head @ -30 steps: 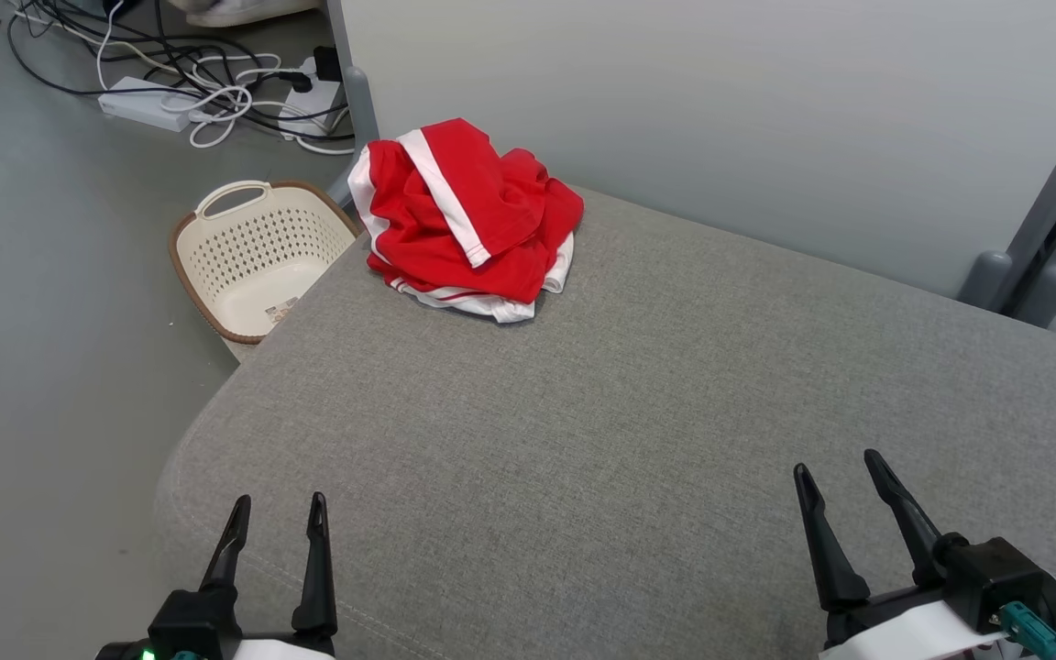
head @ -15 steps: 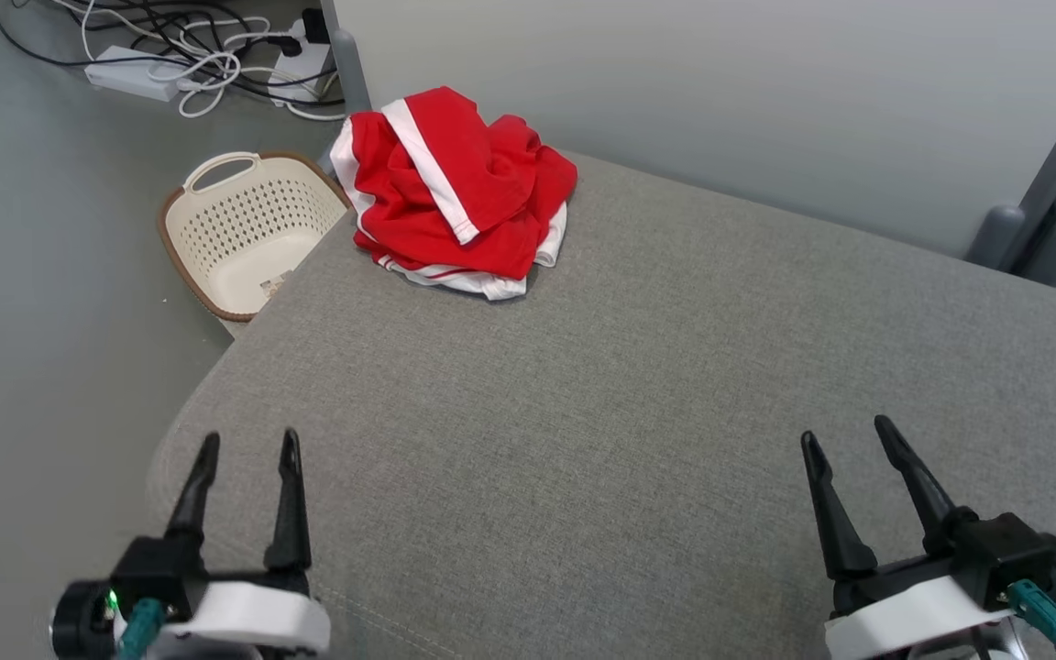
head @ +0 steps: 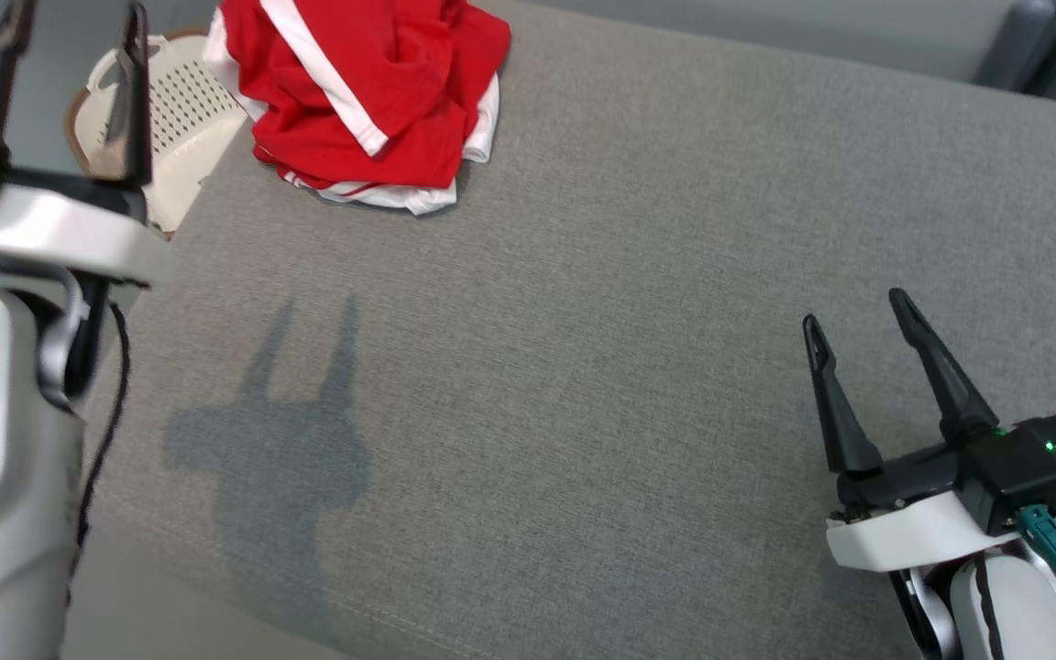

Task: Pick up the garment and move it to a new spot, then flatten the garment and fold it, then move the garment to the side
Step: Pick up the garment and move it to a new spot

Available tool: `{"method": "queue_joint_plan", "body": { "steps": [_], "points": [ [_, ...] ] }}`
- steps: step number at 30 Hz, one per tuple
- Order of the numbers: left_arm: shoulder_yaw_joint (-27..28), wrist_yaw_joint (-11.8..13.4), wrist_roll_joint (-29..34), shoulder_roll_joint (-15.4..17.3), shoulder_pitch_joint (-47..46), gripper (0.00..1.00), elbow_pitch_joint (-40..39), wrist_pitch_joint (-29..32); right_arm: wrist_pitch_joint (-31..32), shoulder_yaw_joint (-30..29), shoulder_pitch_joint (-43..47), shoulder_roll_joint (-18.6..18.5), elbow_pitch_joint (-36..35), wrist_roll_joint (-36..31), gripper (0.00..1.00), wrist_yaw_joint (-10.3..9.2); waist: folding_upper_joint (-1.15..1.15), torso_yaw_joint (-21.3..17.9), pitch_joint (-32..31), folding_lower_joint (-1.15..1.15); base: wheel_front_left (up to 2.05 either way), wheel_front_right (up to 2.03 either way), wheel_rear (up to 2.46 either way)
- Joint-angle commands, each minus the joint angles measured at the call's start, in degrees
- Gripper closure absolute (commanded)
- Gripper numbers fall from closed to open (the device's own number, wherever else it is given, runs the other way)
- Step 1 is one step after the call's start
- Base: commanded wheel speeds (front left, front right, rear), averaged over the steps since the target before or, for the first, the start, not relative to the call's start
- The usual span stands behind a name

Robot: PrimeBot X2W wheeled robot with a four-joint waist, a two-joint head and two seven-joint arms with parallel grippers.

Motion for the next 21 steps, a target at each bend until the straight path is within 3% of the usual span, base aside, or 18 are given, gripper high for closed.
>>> {"method": "queue_joint_plan", "body": {
  "steps": [1, 10, 16, 21],
  "points": [
    [0.1, -0.8, -0.7, 1.4, -4.5, 0.0, 2.4, 2.0, -0.3, -0.3, -1.3, -0.5, -1.2, -1.1, 0.0, 0.01, 0.0, -3.5, 5.8, 0.0, 0.0, 0.0, 0.0],
    [1.0, -3.0, -6.3, 5.3, -21.5, 0.0, 19.5, 12.5, -0.2, 0.0, -4.2, -0.4, -8.8, -3.9, 0.0, 0.01, 0.0, -9.1, 15.3, 0.0, 0.0, 0.0, 0.0],
    [1.3, -3.6, -11.2, 6.2, -25.2, 0.0, 29.2, 21.3, -0.2, -0.4, -4.1, -0.4, -12.4, -4.2, 0.0, 0.01, 0.0, -10.9, 18.5, 0.0, 0.0, 0.0, 0.0],
    [1.1, -3.8, -12.7, 6.4, -25.6, 0.0, 32.6, 23.2, -0.2, -0.5, -4.3, -0.4, -13.0, -3.8, 0.0, 0.01, 0.0, -11.3, 19.5, 0.0, 0.0, 0.0, 0.0]
  ]
}}
